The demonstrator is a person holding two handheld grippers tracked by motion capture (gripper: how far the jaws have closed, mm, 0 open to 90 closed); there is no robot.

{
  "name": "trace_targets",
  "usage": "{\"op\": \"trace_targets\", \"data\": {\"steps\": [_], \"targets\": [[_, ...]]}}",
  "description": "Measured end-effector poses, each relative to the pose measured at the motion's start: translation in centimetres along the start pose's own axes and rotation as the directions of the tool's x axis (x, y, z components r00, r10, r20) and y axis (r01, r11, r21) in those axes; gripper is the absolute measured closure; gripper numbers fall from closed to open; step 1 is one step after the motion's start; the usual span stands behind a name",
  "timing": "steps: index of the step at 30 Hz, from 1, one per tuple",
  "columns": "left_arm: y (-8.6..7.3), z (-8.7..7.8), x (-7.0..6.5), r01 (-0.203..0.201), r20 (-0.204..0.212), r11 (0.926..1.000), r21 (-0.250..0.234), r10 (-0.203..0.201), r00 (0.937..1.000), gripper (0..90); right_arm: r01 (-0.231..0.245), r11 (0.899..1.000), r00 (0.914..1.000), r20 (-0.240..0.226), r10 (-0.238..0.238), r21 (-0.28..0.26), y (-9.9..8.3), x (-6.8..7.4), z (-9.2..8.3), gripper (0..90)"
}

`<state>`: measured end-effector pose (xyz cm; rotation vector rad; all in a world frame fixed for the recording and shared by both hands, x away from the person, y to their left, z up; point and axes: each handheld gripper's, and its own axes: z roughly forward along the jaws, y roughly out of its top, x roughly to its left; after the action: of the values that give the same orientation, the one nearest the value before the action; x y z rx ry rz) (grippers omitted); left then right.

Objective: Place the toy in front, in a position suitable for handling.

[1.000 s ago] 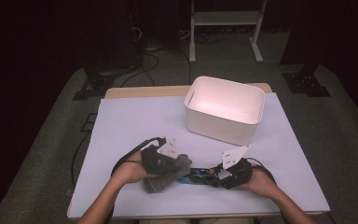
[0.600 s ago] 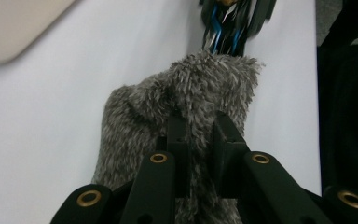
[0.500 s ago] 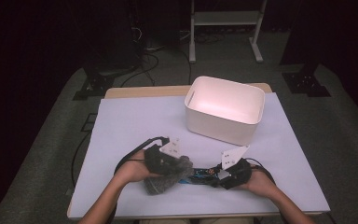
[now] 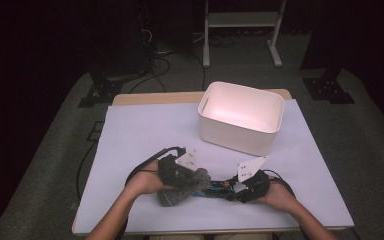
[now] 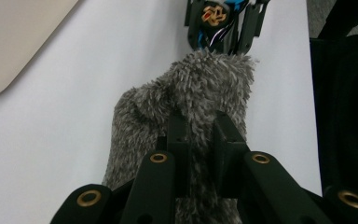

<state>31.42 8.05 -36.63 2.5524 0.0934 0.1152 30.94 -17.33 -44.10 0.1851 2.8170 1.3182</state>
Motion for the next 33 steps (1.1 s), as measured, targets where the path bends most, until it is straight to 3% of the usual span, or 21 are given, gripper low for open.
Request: {"op": "trace_targets", "data": {"steps": [8,14,21,24,28,33], "targets": [[4.7,3.1,-0.6,-0.101,0.036,0.9947,0.022,0.100,0.9943,80.2,0.004,1.000,1.0000,0.008,-0.004,0.006,0.3,0.2,0.2,56.4],[6.6,4.4,-1.0,-0.119,0.059,0.9927,0.020,0.118,0.9913,80.1,-0.001,1.000,1.0000,0.007,0.001,-0.001,0.1,0.2,0.2,56.3],[4.9,3.0,-0.4,-0.090,0.043,0.9948,0.049,0.088,0.9952,80.1,0.004,1.000,1.0000,0.004,-0.004,0.007,0.2,0.1,0.1,56.5],[3.2,1.8,0.2,-0.050,0.026,0.9973,0.054,0.049,0.9985,80.1,0.002,1.000,1.0000,0.001,-0.002,0.011,0.3,0.0,0.1,56.5],[1.2,0.1,0.9,0.000,-0.028,0.9970,0.078,0.002,0.9996,80.0,0.006,1.000,1.0000,-0.001,-0.006,0.012,0.3,-0.1,0.1,56.5],[-0.1,-0.5,1.5,0.048,0.005,0.9982,0.035,-0.048,0.9988,80.1,0.016,1.000,0.9999,0.007,-0.016,0.015,0.6,-0.3,0.4,56.5]]}}
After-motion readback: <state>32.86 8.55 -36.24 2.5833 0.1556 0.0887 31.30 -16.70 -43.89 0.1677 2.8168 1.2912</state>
